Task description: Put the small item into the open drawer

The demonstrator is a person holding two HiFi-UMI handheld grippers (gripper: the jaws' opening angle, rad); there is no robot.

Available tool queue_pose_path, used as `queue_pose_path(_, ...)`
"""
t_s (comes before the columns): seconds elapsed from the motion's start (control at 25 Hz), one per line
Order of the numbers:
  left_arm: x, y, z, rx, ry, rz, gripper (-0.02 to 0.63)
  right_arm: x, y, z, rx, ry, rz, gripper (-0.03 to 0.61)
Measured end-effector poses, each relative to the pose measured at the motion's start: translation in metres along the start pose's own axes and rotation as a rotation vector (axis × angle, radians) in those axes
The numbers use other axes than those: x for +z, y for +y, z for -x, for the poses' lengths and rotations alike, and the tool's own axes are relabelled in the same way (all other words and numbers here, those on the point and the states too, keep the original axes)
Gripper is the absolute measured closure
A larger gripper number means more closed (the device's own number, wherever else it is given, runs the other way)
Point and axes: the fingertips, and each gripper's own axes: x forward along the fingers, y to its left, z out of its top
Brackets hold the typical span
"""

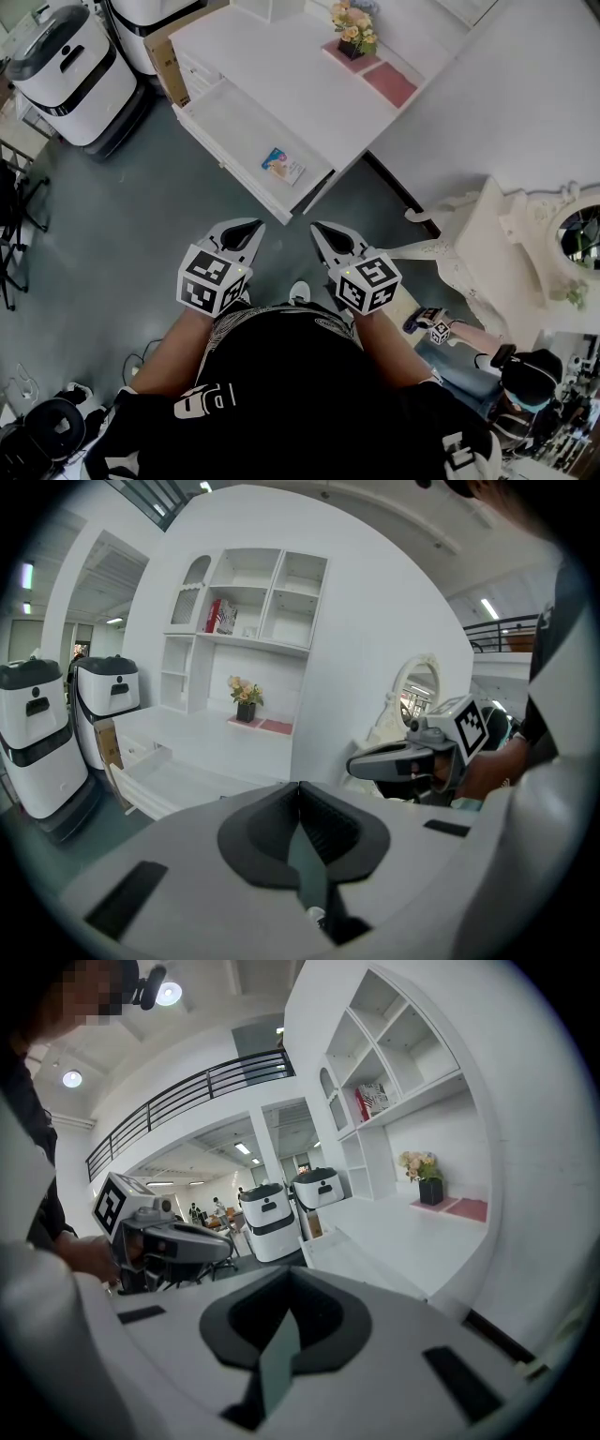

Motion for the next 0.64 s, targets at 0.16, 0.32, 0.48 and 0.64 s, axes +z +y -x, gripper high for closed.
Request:
queue_pose_path(0.16,0.0003,-0.001,-0.0008,-0.001,-0.001,-0.001,0.598,-0.0004,-0.0008,0.0,0.005,-0.001,-0.006,0.571)
queue_pose_path(0.32,-0.0004,-0.0021,-0.0017,0.0,-0.003,-0.003,0.598,-0.0028,-0.0013,0.0001,0.005,0.0,-0.004,0.571)
queue_pose_path(0.48,-0.0007,-0.0023,-0.0013,0.003,-0.003,-0.005,0.598,-0.0031,-0.0024,0.0007,0.004,-0.001,-0.005,0.571)
queue_pose_path(0.64,-0.0005,-0.0008,-0.0005,0.009,-0.004,-0.005,0.598,-0.0028,-0.0029,0.0014,0.004,-0.004,-0.004,0.571)
